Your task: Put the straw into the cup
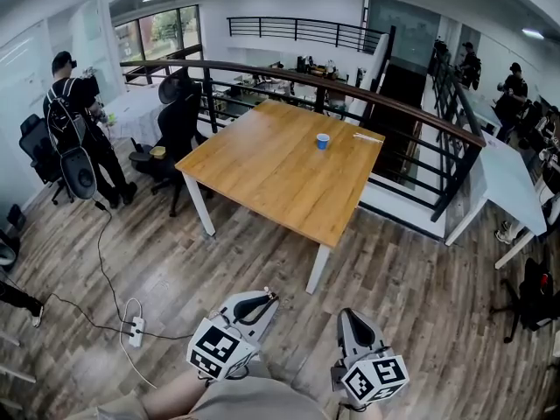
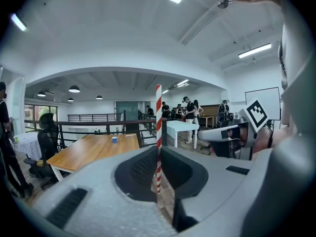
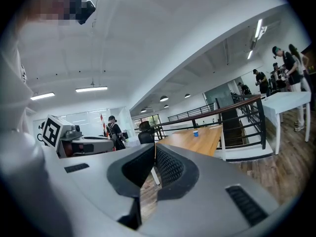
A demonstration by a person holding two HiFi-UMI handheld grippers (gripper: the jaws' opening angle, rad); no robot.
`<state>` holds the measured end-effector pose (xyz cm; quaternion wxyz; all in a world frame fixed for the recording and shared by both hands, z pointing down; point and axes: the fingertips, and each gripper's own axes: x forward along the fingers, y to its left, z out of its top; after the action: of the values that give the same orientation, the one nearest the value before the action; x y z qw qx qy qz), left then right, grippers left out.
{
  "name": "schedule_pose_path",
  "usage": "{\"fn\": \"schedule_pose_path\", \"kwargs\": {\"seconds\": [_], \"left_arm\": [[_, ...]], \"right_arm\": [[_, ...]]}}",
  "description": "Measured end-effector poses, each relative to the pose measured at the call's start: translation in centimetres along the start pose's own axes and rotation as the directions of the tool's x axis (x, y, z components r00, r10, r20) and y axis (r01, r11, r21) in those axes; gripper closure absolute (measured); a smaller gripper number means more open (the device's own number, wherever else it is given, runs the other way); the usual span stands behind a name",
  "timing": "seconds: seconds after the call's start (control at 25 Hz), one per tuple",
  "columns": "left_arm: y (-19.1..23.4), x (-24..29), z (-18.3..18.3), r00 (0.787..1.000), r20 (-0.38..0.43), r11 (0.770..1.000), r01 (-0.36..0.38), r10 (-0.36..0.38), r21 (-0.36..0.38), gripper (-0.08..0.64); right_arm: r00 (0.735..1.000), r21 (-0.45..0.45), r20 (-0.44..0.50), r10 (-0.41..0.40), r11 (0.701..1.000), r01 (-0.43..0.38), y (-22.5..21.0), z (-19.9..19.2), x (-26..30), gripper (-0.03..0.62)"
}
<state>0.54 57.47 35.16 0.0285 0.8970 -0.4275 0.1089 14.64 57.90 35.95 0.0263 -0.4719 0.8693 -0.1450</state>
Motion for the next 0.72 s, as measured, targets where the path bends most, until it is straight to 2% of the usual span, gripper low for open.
{"fn": "schedule_pose_path", "kwargs": {"seconds": [0.2, 0.72], "left_arm": [[-0.3, 1.0, -0.2, 1.0, 0.012, 1.0, -0.006, 0.006, -0.007, 0.526], [0.9, 3.8, -1.5, 0.999, 0.048, 1.0, 0.014, -0.013, -0.022, 0.526]], "right_arm": [[0.999, 0.008, 0.048, -0.002, 1.0, 0.002, -1.0, 0.5, -0.4, 0.571], [0.999, -0.028, 0.013, 0.031, 0.999, -0.03, -1.8, -1.2, 2.8, 0.571]]}}
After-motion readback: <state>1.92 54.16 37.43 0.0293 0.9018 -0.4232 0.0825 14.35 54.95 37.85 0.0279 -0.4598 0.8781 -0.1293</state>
